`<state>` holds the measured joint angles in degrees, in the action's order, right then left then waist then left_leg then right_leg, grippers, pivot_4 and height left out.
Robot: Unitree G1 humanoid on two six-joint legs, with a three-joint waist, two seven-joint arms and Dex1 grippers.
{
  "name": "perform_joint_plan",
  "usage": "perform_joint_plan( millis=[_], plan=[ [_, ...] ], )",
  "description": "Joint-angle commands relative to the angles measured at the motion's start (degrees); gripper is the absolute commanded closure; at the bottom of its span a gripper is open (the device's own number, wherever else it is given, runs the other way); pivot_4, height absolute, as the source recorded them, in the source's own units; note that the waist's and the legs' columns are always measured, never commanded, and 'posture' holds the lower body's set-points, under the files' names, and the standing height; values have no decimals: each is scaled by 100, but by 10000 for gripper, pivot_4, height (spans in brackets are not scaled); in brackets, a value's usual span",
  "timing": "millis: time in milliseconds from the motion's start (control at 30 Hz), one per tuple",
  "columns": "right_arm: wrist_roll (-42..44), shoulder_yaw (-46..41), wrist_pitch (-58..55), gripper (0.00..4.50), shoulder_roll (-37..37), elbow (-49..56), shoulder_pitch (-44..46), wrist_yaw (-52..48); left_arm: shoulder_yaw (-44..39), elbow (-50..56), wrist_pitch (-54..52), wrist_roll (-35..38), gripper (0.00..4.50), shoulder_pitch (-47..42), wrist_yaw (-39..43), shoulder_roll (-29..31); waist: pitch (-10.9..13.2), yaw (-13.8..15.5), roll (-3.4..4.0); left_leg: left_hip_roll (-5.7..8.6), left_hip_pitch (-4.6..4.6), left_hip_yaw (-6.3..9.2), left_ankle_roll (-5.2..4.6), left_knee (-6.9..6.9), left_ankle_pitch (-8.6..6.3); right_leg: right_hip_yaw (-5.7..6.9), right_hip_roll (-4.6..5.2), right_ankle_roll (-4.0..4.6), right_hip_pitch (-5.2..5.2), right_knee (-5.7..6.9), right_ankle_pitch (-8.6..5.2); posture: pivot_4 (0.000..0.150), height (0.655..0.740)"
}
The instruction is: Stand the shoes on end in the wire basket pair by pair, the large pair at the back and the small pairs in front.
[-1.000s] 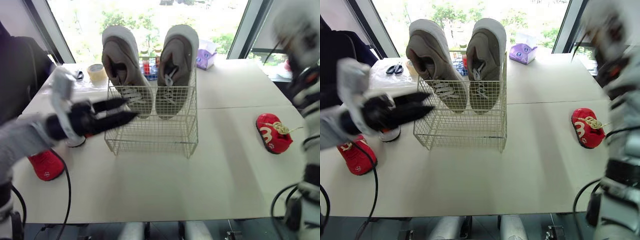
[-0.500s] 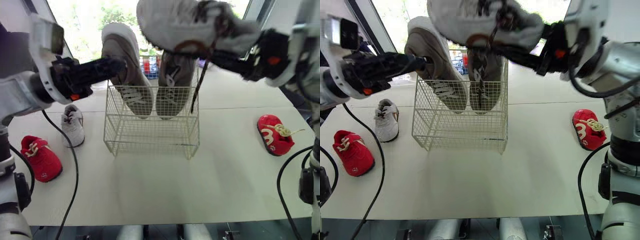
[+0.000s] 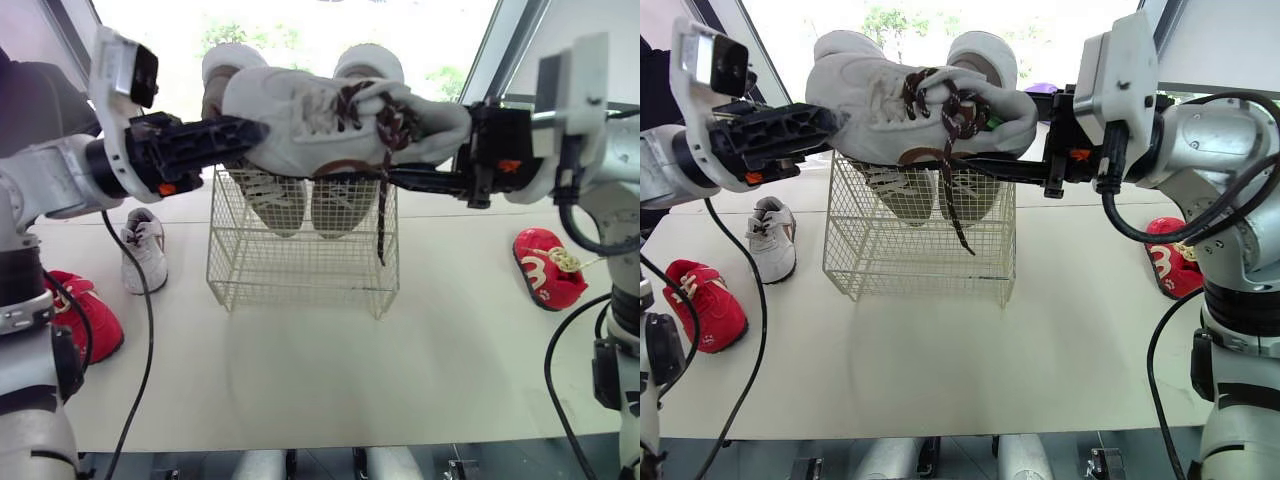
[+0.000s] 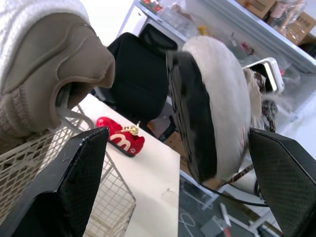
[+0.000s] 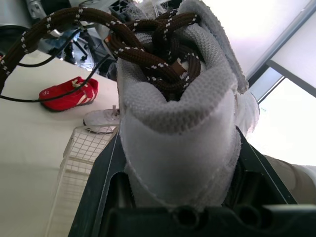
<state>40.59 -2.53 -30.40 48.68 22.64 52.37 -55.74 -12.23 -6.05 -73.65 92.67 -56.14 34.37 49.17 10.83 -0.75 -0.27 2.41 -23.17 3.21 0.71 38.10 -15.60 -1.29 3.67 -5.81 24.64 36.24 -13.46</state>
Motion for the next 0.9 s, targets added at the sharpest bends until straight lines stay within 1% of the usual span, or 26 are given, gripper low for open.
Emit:
perform_joint_plan(
  millis=[33, 100, 267, 300, 333, 367, 433, 533, 600, 633, 667, 733, 833, 900],
  plan=[
    [-19, -65, 146, 28642, -61, 269, 99, -78, -25, -117, -197, -111, 5664, -271, 240, -6, 0, -1, 0, 0, -1, 0, 0, 0, 0, 0, 0, 0, 1, 0, 0, 1500, 7400],
    [-23, -63, 144, 28642, -84, 288, 97, -105, -33, -232, -281, -172, 13874, -338, 326, -62, 0, -1, 0, 0, -1, 0, 1, 0, 0, 1, -2, 0, 3, 1, 0, 1500, 7400],
    [-74, -90, 145, 28642, -121, 338, 54, -99, -144, -307, -384, -224, 38583, -386, 350, -167, 0, -1, 0, 0, -1, 0, 2, 0, 1, 2, -1, 0, 3, 2, 0, 1500, 7400],
    [-81, -101, 144, 28642, -127, 343, 45, -92, -186, -319, -380, -196, 41672, -380, 284, -200, 0, -1, 0, 0, -1, 0, 3, 0, 2, 2, -1, 0, 3, 2, 0, 1500, 7400],
    [-92, -110, 144, 28642, -129, 345, 31, -87, -233, -336, -362, -154, 42028, -371, 217, -233, 0, 0, 0, 0, -2, 0, 3, 0, 2, 1, 0, 0, 4, 2, 0, 1500, 7400],
    [24, -131, -32, 24428, -79, 351, -16, -103, -288, -367, -349, -63, 42027, -357, 131, -270, 0, 0, 0, 0, -2, 0, 3, 0, 2, 1, 1, 0, 4, 2, 0, 1500, 7400],
    [513, -464, -541, 15352, -74, 234, -206, 114, -450, -420, -255, 237, 42028, -263, -145, -378, -1, 14, -2, 0, -2, 2, 3, 0, 2, -1, 4, 0, 3, 2, 1, 1500, 7400],
    [1583, -1411, -1329, 238, -315, -144, -529, 1076, -728, -320, 49, 790, 42028, -8, -716, -547, -2, 13, -5, 0, -4, 8, 6, 1, 3, -1, 12, 3, 5, 4, 3, 1500, 7400],
    [2497, -2065, -1635, 238, -671, -252, -984, 2004, -937, -171, 420, 1187, 42028, 185, -1197, -725, -6, 23, -11, 0, -8, 10, 9, 1, 5, -2, 15, 7, 8, 4, 5, 1500, 7400],
    [3158, -2293, -1587, 238, -1031, -181, -1279, 2607, -1039, 7, 678, 1357, 42028, 273, -1406, -884, -6, 28, -12, -2, -8, 13, 10, 0, 5, -1, 16, 7, 8, 5, 5, 1500, 7400],
    [3618, -2434, -1550, 238, -1276, -122, -1457, 3030, -1092, 148, 866, 1484, 42028, 328, -1572, -1001, -10, 28, -18, -2, -12, 14, 12, 0, 6, -1, 16, 8, 13, 4, 6, 1500, 7400],
    [4365, -2262, -1271, 238, -2021, 337, -1844, 3849, -1201, 676, 1554, 1404, 42028, 438, -1828, -1602, -10, 32, -16, -4, -16, 14, 16, -4, 9, -3, 16, 11, 19, 6, 8, 1500, 7400],
    [4433, -1619, -738, 238, -3134, 852, -1686, 4669, -1079, 1287, 2394, 864, 42028, 537, -1989, -2512, -9, -3, -14, -2, -22, 5, 23, -2, 13, -9, 15, 11, 35, 20, 13, 1500, 7400],
    [4255, -1322, -451, 238, -3641, 929, -1465, 4973, -968, 1471, 2670, 604, 42028, 584, -1991, -2864, -9, -22, -14, -3, -21, -5, 31, -2, 18, -18, 4, 14, 44, 29, 17, 1500, 7400]
  ],
)
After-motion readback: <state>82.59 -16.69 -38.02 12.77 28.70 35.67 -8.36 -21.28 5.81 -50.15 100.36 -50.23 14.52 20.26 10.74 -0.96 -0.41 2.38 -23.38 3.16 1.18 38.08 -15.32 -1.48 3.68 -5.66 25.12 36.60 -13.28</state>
